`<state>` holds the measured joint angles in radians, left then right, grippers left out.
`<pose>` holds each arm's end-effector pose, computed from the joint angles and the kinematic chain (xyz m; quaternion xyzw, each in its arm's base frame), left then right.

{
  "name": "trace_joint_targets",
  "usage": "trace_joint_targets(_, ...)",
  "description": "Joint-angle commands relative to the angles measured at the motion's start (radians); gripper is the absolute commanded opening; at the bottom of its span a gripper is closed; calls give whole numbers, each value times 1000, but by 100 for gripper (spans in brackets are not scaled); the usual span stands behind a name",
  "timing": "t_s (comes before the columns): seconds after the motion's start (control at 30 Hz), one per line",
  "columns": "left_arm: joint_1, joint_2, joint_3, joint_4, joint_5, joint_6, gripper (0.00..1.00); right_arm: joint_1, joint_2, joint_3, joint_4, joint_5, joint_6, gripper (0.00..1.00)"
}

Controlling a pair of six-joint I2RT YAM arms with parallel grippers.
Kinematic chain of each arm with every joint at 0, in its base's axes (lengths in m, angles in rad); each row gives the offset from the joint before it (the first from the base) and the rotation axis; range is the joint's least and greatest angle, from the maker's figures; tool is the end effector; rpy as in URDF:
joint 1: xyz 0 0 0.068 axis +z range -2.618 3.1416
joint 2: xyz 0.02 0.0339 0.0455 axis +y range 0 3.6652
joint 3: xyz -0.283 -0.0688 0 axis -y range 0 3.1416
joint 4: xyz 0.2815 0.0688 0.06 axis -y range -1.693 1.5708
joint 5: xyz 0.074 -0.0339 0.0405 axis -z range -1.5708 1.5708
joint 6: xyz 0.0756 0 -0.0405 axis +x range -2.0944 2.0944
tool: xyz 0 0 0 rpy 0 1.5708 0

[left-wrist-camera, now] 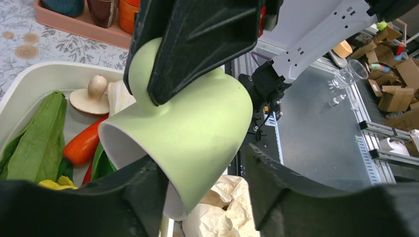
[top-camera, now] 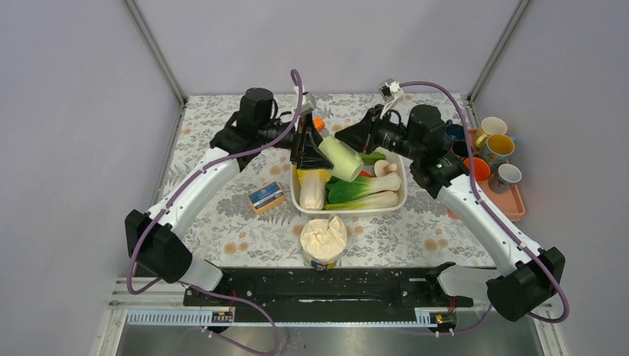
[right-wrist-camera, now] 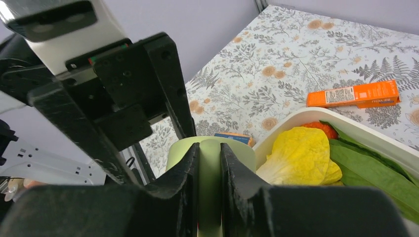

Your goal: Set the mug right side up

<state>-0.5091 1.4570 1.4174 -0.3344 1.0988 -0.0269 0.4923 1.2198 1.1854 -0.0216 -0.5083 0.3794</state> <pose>0.2924 -0.2403 0.4039 0.4539 0.6140 -0.5433 0.3490 0.2874 0.1959 0.4217 -0.2121 0.6924 0.4463 0.5257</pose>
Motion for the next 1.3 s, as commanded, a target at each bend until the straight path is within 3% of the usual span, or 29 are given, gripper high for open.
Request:
trace_joint_targets(0.0, -5, -5, -9, 112, 131, -53, 53, 11, -11, 67, 179, 2, 54, 0)
trace_joint_targets(0.1, -5, -19, -4, 121, 140, -54, 36, 13, -3, 63, 203, -3, 68, 0)
trace_joint_targets(0.2, -5, -13, 3, 119, 150, -62, 4, 19, 9, 62, 224, -15, 85, 0)
trace_joint_targets(0.37, -3, -17, -7, 76, 91, -13, 0, 19, 21, 61, 186, -7, 65, 0)
trace_joint_targets(0.4, -3, -25, -13, 57, 64, 13, 0, 20, 22, 63, 149, -2, 47, 9)
trace_joint_targets(0.57, -3, -43, -4, -159, -138, 314, 0, 20, 6, 67, -40, 46, -74, 80)
trace_joint_targets(0.63, -3, -56, -28, -196, -201, 411, 0, 20, -4, 59, -66, 72, -80, 97)
trace_joint_targets(0.8, -19, -60, -57, -340, -299, 675, 0, 20, -6, 91, -158, 146, -67, 99)
trace_joint_targets(0.93, -94, -45, -6, -643, -488, 1078, 0, 19, 11, 197, -350, 358, -61, 99)
trace_joint_targets(1.0, -141, -55, -14, -730, -592, 1220, 0, 22, 62, 303, -485, 387, -69, 99)
trace_joint_targets(1.1, -178, -97, -52, -770, -664, 1346, 0, 60, 197, 471, -674, 392, -116, 99)
trace_joint_targets(1.27, -194, -100, 10, -929, -652, 1473, 0, 156, 415, 730, -956, 347, -207, 99)
